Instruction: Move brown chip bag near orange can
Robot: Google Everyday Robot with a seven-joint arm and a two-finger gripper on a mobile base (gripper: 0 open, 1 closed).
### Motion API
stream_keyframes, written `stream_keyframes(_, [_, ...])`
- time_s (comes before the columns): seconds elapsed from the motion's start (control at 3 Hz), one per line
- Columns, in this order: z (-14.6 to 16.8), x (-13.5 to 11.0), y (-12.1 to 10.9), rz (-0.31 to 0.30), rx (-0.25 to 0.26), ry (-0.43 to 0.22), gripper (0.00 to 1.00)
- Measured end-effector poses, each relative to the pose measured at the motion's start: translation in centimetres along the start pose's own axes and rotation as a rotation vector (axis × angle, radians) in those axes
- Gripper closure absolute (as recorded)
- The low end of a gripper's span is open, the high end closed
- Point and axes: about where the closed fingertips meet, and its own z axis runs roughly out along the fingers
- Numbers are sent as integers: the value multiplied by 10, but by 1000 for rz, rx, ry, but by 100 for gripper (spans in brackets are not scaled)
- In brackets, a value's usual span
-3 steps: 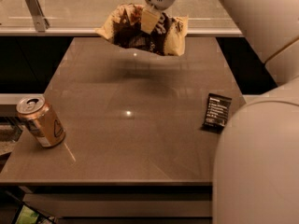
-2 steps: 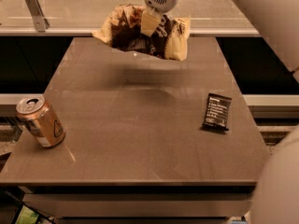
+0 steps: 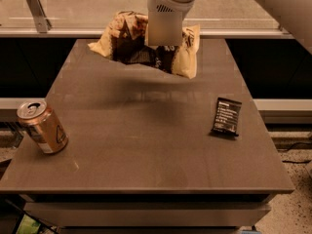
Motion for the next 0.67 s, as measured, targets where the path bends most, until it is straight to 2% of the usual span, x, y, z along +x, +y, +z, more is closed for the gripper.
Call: stream_keyframes(0.67, [-14, -3, 49, -9, 44, 2, 100])
